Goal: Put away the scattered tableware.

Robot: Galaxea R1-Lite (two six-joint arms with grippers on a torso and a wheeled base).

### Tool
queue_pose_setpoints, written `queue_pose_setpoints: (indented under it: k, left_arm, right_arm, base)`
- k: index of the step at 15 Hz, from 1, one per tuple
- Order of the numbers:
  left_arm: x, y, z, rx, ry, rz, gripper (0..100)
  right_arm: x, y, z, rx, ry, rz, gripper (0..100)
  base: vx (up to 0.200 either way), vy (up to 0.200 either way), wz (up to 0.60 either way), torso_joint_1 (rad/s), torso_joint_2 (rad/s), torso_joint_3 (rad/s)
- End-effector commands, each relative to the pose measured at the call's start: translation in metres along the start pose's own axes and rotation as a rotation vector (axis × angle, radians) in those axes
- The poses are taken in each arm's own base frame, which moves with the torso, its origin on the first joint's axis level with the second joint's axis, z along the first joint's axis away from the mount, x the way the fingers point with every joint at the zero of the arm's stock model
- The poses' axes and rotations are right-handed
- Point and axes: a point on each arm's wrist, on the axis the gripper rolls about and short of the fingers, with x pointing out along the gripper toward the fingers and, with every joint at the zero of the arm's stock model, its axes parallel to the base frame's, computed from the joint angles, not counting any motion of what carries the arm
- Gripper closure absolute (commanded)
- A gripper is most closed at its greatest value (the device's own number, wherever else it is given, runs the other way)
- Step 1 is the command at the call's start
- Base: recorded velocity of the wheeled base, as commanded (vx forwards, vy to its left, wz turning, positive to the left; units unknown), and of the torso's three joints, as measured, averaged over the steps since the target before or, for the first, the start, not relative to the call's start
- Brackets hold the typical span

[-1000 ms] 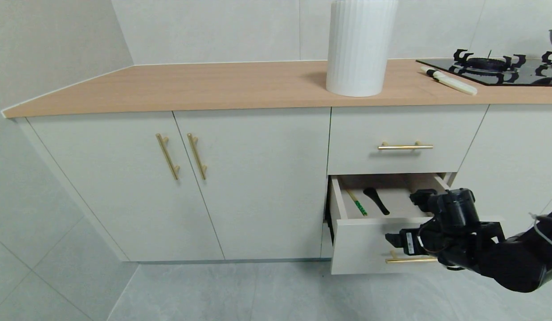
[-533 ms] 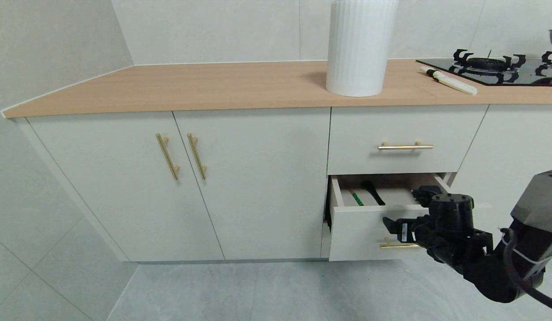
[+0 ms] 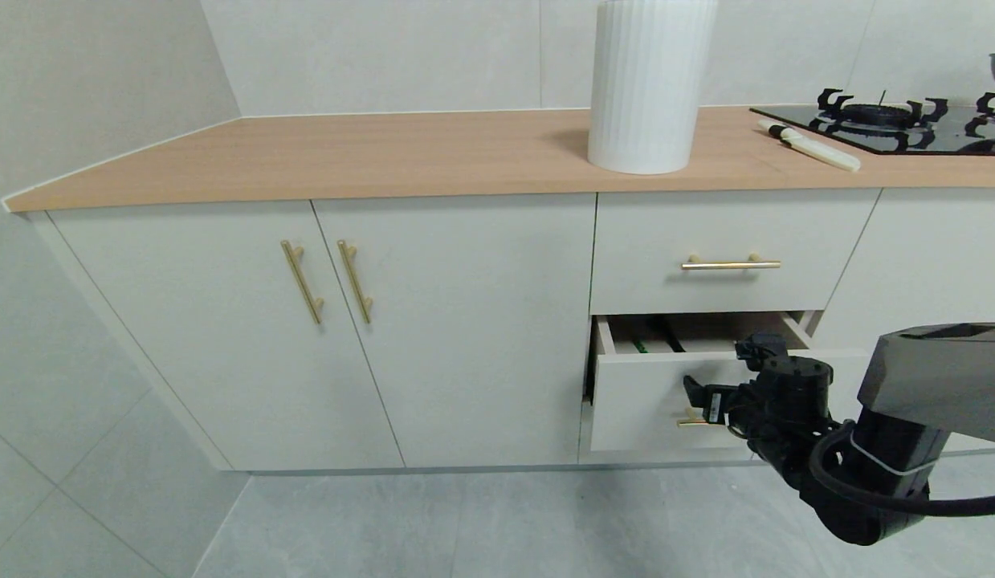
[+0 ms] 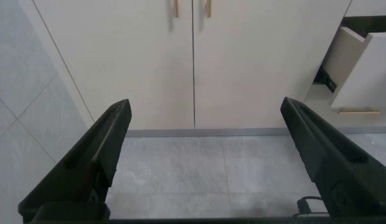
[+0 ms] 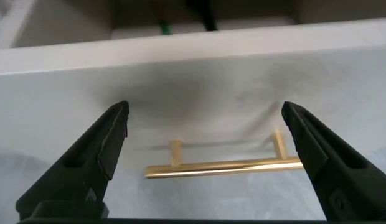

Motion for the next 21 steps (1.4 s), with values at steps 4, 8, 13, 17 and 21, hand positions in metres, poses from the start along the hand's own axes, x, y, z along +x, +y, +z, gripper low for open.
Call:
queue_pose_setpoints:
  k: [4, 8, 13, 17, 21]
  left_arm:
    - [0.000, 0.000, 0.000, 0.000, 0.001, 0.000, 0]
    - [0.000, 0.000, 0.000, 0.000, 0.001, 0.000, 0]
    - [0.000, 0.000, 0.000, 0.000, 0.001, 0.000, 0]
    - [0.000, 0.000, 0.000, 0.000, 0.001, 0.000, 0]
    - [0.000, 0.000, 0.000, 0.000, 0.001, -0.001, 0]
  right_arm:
    - [0.026, 0.000, -0.010, 0.023, -0.065, -0.061, 0]
    - [0.042, -0.004, -0.013, 0.038, -0.095, -0.106, 0]
    - [0.062, -0.014, -0.010, 0.070, -0.166, -0.166, 0]
    - [0.069, -0.016, -0.011, 0.078, -0.181, -0.186, 0]
    - [0.079, -0.020, -0.009, 0.096, -0.226, -0.222, 0]
  base:
    - [0.000, 0.000, 0.00, 0.000, 0.00, 0.000]
    - [0.000, 0.000, 0.00, 0.000, 0.00, 0.000]
    - [0.000, 0.000, 0.00, 0.000, 0.00, 0.000]
    - [0.000, 0.000, 0.00, 0.000, 0.00, 0.000]
    - [0.000, 0.000, 0.00, 0.000, 0.00, 0.000]
